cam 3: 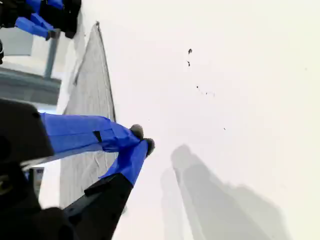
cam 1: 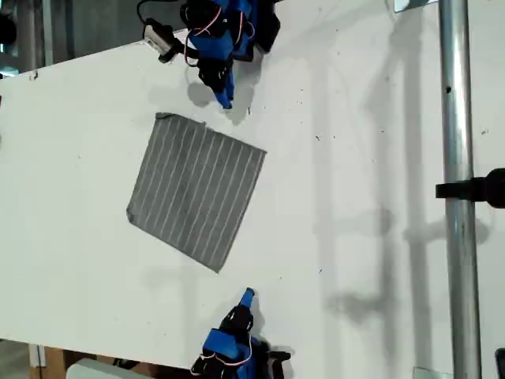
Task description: Grasp corners of a towel and fold twice.
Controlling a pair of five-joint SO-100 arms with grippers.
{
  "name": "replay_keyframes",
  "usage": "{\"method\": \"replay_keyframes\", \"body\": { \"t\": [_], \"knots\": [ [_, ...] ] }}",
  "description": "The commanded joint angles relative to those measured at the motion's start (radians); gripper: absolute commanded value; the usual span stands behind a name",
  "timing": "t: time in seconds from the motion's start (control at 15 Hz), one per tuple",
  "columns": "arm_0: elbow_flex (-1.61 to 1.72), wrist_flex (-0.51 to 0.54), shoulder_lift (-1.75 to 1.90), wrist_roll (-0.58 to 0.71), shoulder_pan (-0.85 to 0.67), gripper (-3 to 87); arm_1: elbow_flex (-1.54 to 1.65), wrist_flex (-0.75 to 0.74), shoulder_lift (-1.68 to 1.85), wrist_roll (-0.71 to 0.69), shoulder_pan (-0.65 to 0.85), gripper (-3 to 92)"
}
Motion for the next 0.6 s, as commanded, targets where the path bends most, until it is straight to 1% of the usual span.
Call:
{"method": "replay_keyframes", "body": {
  "t": [0.0,0.53],
  "knots": [
    [0.006,-0.002,0.0,-0.445,-0.06,-2.6,-0.008,0.009,0.002,-0.015,-0.13,-0.3],
    [0.005,-0.002,0.0,-0.446,-0.067,-2.6,-0.009,0.009,0.002,-0.012,-0.118,0.4]
  ]
}}
